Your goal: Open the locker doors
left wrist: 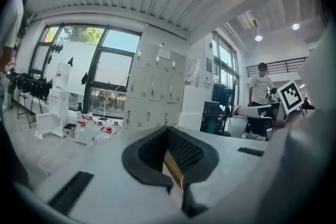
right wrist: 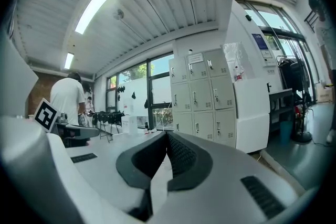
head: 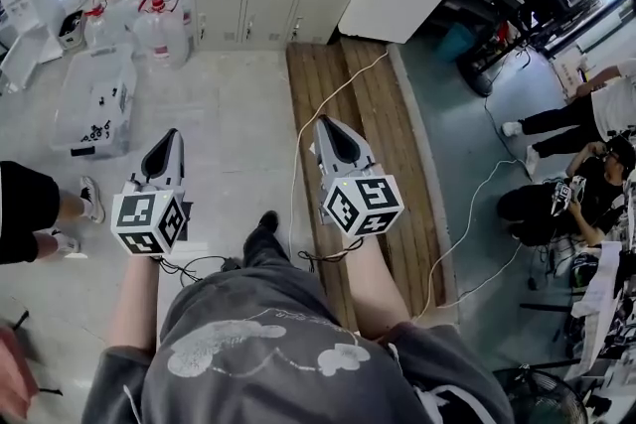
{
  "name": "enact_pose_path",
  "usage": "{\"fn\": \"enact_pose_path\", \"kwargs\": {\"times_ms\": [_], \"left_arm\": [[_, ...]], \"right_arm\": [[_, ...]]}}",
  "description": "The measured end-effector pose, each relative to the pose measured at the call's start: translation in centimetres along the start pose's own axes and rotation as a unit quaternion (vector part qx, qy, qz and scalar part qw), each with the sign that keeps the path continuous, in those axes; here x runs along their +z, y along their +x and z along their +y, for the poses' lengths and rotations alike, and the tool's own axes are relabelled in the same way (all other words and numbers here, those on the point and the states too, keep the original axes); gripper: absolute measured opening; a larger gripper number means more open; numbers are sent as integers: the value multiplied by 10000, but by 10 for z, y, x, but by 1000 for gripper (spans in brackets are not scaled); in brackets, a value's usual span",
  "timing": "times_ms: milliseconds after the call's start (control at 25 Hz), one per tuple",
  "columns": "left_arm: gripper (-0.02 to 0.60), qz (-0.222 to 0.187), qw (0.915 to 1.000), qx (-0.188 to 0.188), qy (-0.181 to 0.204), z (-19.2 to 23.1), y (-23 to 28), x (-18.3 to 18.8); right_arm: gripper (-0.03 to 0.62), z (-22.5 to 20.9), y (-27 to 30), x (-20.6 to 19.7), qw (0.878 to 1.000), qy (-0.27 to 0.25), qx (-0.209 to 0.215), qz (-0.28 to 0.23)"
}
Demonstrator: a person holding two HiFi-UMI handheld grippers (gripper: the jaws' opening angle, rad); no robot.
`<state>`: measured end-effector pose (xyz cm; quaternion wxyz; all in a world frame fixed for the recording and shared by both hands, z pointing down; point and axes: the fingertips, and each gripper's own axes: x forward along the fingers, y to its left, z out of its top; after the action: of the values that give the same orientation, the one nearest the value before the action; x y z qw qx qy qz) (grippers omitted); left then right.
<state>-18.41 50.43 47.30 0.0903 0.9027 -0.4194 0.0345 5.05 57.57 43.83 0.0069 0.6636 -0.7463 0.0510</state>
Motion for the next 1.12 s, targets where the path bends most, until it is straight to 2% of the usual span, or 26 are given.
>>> {"fn": "enact_pose_path", "kwargs": {"times_ms": [160, 320, 480, 520, 600, 720, 920, 1120], "left_arm": [[8, 98, 9995, 20, -303, 8, -9, -14], [8, 82, 9994, -43, -348, 16, -11, -16], [8, 106, 9994, 18, -330, 30, -2, -15], [8, 104, 9994, 35, -335, 34, 2, -15], [8, 116, 9994, 61, -333, 41, 10, -15], [8, 229, 9991, 121, -330, 52, 26, -19], [8, 500, 9977, 247, -394, 71, 75, -35], [8, 458, 9972, 471, -349, 97, 152, -11]], "right_arm": [[29, 4, -2, -11, 9998, 102, -126, 78], [31, 1, 0, -10, 9989, 356, -298, -57], [38, -2, 12, -9, 9989, 300, -337, -96], [59, -2, 17, -9, 9991, 276, -295, -102], [208, -4, 29, -10, 9992, 293, -237, -124], [271, -15, 51, -14, 9991, 331, -252, -86], [287, -51, 111, -30, 9985, 501, -191, 46], [287, -89, 192, -18, 9982, 593, 29, 38]]}}
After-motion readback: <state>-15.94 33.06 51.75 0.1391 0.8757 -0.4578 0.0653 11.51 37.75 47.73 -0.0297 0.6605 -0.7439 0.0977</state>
